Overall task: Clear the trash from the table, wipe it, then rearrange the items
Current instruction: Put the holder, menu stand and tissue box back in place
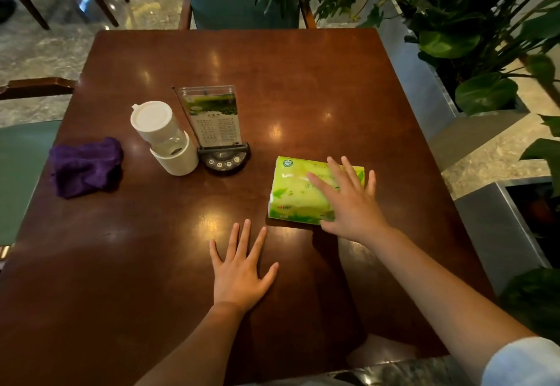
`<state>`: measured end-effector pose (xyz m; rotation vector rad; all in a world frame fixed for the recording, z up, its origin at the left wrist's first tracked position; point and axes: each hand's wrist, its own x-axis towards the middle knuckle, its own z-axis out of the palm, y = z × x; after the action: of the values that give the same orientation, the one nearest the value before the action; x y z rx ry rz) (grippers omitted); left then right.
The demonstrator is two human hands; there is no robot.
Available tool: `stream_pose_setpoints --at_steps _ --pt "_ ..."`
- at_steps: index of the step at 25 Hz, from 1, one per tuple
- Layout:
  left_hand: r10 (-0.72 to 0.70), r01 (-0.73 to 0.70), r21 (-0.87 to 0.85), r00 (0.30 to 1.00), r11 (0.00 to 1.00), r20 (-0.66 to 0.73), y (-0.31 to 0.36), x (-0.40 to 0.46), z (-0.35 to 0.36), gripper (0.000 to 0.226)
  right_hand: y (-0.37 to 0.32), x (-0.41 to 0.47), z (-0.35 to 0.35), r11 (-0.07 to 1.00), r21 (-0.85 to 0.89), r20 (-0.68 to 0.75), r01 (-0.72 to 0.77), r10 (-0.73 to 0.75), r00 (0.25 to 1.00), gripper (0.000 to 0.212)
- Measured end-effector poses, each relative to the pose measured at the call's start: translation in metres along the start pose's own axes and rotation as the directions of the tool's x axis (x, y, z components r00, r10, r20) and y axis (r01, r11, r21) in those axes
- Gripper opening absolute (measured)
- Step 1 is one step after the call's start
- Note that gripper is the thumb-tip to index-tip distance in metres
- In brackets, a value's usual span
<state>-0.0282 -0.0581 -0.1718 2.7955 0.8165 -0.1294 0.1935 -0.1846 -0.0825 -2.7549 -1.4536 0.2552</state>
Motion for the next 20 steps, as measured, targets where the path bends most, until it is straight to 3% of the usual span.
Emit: stream_pose_setpoints --at_steps 3,16,20 --pt "0.001 -0.001 -0.003 1.0 1.0 0.002 0.0 0.0 0.001 0.075 -0.009 0.007 0.007 0.998 -0.06 0.058 -0.028 0.031 0.998 0.117" --pt "-0.001 0.001 -0.023 1.0 1.0 -0.007 0.003 0.0 -0.002 0.074 -0.015 0.106 -0.009 0.995 -0.077 0.057 0.058 -0.053 0.997 0.099" --pt "0.009 -0.009 -0.02 1.0 1.0 0.012 0.006 -0.003 -0.004 0.074 -0.019 0.102 -0.01 0.98 -0.193 -0.104 0.048 -0.069 0.992 0.09"
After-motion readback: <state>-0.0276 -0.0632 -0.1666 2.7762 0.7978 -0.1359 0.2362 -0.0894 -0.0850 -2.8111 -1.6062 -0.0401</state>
